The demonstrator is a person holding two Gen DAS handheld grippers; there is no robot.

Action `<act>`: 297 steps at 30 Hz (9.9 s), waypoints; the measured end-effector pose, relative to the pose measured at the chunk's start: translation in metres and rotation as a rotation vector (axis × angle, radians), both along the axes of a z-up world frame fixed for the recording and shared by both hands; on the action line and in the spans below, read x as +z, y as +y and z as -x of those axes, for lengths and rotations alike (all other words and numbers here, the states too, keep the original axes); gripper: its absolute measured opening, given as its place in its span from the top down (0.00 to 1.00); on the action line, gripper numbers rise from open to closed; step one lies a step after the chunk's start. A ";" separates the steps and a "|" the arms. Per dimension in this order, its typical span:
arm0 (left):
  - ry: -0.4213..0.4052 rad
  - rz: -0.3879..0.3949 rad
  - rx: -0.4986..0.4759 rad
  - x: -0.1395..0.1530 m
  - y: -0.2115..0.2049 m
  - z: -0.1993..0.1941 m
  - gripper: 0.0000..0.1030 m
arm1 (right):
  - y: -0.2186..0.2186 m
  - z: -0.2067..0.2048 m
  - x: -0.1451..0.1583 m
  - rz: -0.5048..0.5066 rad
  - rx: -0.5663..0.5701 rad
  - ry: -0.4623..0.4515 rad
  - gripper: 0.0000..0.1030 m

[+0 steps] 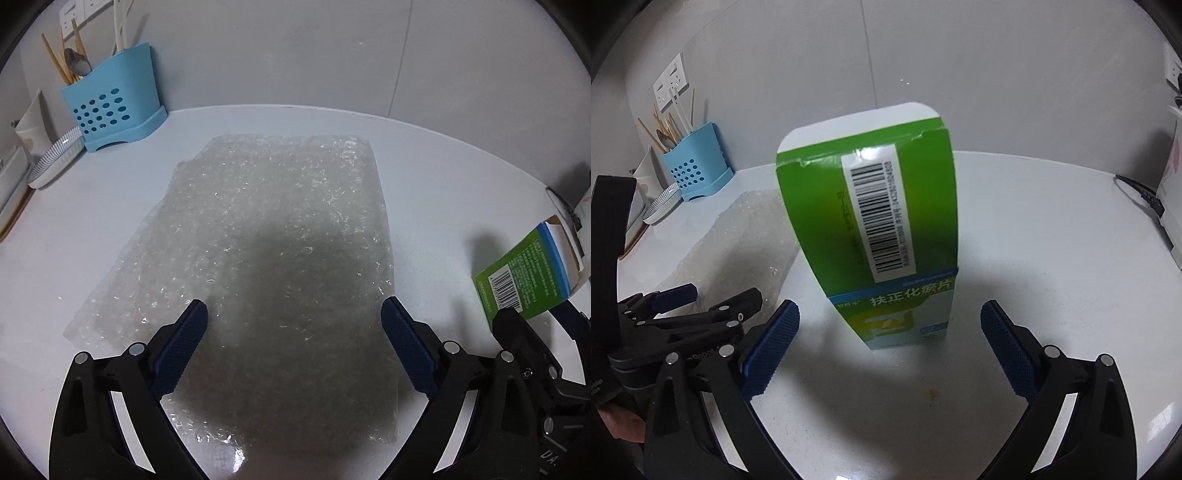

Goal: Collect trash

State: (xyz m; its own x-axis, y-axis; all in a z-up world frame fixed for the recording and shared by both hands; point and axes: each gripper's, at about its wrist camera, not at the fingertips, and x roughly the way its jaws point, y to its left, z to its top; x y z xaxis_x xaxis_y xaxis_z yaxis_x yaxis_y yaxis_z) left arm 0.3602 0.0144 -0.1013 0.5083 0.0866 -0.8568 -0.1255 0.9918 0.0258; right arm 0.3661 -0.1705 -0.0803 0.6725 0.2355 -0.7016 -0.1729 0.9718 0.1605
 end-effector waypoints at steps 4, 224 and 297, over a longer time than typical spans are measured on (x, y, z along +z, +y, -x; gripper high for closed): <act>0.020 -0.009 0.027 0.003 0.003 0.001 0.24 | -0.002 -0.001 0.006 -0.034 -0.001 -0.012 0.13; -0.190 0.089 -0.071 -0.007 -0.061 0.468 0.06 | -0.041 0.450 -0.011 0.103 -0.002 -0.017 0.07; -0.245 0.066 -0.113 0.056 -0.068 0.501 0.06 | -0.072 0.485 0.037 0.065 -0.094 -0.011 0.07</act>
